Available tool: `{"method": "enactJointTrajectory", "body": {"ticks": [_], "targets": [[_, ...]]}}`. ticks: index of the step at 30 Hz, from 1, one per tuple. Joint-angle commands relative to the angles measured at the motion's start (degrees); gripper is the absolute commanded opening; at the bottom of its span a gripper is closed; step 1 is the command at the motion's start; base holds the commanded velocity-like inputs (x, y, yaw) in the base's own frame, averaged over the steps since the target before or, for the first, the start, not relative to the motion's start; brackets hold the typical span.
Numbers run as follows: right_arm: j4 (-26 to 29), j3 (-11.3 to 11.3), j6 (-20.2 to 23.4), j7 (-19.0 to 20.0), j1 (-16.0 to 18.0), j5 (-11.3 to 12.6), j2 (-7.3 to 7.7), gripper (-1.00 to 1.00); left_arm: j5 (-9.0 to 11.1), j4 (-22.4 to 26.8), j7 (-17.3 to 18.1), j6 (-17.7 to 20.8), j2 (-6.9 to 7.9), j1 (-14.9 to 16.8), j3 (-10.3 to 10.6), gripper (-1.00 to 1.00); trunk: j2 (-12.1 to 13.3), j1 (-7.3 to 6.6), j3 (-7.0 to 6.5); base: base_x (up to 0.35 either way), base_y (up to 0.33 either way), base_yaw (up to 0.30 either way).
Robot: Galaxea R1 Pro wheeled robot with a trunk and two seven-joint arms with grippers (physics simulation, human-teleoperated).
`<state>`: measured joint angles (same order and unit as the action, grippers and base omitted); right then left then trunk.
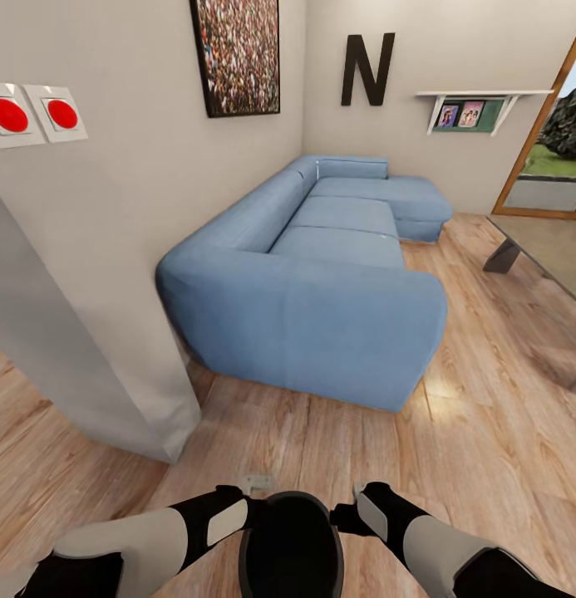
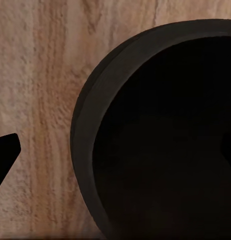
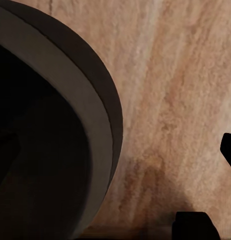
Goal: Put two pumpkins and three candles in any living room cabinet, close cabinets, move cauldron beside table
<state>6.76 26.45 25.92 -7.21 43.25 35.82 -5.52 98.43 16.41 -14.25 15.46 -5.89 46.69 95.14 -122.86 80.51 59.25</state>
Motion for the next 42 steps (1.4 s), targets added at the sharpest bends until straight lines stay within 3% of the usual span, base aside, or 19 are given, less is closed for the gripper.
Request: {"method": "enactJointTrajectory", "body": {"ticks": [1,12,18,19,23,28,32,36,42], "targets": [[0.01,0.00,0.05,0.00,0.00,0.05,0.03,1.00,-0.01,0.02,0.00,0.05,0.00,-0.01,0.02,1.00,0.00,0.00,0.00,0.000,0.000,0.000],[-0.07,0.01,0.26,0.21,-0.02,0.19,0.18,1.00,0.10,-0.39,-0.06,0.23,0.00,-0.02,0.01,1.00,0.00,0.00,0.00,0.000,0.000,0.000],[0.07,0.01,0.41,0.28,-0.02,0.21,0.44,1.00,0.25,-0.09,-0.18,0.92,-0.05,-0.02,-1.68,1.00,0.80,-0.44,-0.36,0.000,0.000,0.000],[0.08,0.01,0.43,0.27,-0.03,0.21,0.41,1.00,0.22,-0.32,-0.22,1.35,-0.07,-0.02,-6.50,1.00,1.20,-0.66,-0.54,0.000,0.000,0.000],[0.10,0.01,0.69,0.25,-0.02,0.31,0.29,1.00,0.12,-0.61,-0.25,1.87,0.00,-0.02,-8.65,1.00,2.81,-1.54,-1.26,0.000,0.000,0.000],[0.10,0.08,3.13,0.27,-0.01,0.53,0.12,1.00,0.07,-0.73,-0.69,4.13,-0.07,-0.02,-8.90,1.00,4.81,-2.64,-2.15,0.000,0.000,0.000],[0.00,0.02,5.31,0.34,-0.06,0.62,0.01,1.00,0.09,-0.76,-3.31,6.44,-0.08,-0.02,-9.01,1.00,6.42,-3.51,-2.87,0.000,0.000,0.000],[-0.22,-0.06,5.83,0.35,-0.09,0.73,0.04,1.00,0.10,-0.76,-5.65,6.89,-0.08,-0.02,-8.89,1.00,8.02,-4.39,-3.59,0.000,0.000,0.000],[-0.24,-0.08,5.60,0.27,-0.09,0.47,0.04,1.00,-0.03,-0.64,-5.95,6.80,-0.04,-0.02,-8.93,1.00,9.63,-5.27,-4.31,0.000,0.000,0.000]]}}
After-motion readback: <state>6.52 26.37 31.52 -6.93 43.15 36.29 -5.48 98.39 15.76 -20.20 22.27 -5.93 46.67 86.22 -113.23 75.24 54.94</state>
